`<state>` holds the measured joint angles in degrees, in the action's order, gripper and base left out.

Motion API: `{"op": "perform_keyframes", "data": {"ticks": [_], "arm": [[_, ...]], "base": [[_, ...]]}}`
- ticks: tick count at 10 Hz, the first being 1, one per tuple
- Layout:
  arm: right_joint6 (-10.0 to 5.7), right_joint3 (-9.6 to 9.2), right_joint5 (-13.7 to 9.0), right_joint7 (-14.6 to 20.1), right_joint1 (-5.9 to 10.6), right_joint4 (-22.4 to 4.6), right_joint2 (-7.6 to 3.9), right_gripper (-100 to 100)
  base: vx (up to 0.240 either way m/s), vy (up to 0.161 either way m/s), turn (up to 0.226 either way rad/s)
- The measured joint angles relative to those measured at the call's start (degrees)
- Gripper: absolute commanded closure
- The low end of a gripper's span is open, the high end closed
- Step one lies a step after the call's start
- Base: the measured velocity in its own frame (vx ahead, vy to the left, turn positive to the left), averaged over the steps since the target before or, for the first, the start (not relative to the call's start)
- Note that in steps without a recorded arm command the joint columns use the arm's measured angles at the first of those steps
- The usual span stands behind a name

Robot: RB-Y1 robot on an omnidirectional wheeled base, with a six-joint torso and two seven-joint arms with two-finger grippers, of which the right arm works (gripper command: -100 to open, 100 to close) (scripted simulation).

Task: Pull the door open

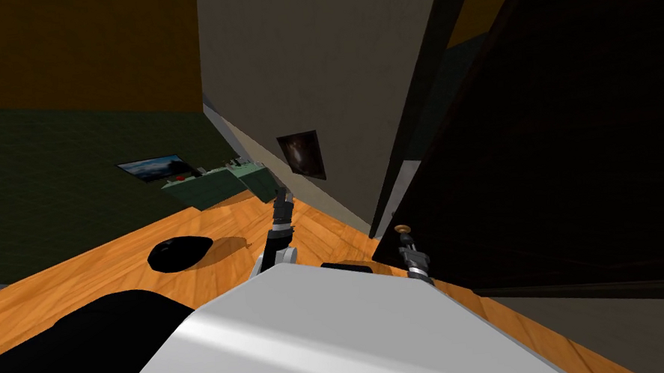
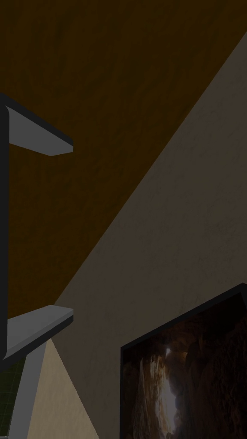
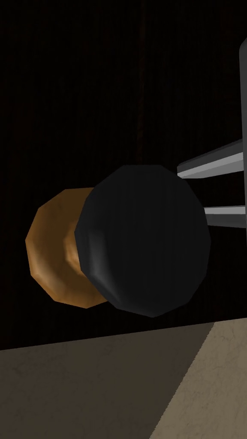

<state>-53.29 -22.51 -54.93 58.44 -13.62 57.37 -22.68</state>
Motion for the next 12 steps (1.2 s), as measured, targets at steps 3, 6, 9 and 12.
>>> {"op": "perform_keyframes", "data": {"ticks": [3, 6, 9, 12], "arm": [[-0.95, -1.46, -1.77, 3.43, -0.08, 0.0, -0.03, -100], [-0.86, -2.26, -3.93, 5.28, -1.5, 2.75, -0.42, -100], [-1.44, -2.98, -4.91, 6.78, -1.88, 3.18, -0.22, -100], [1.24, -1.94, -6.64, 6.44, -3.17, 3.66, -2.0, -100]], "base": [[-0.045, -0.002, 0.031], [-0.053, -0.005, 0.036], [-0.018, -0.015, -0.007], [0.01, 0.013, -0.053]]}}
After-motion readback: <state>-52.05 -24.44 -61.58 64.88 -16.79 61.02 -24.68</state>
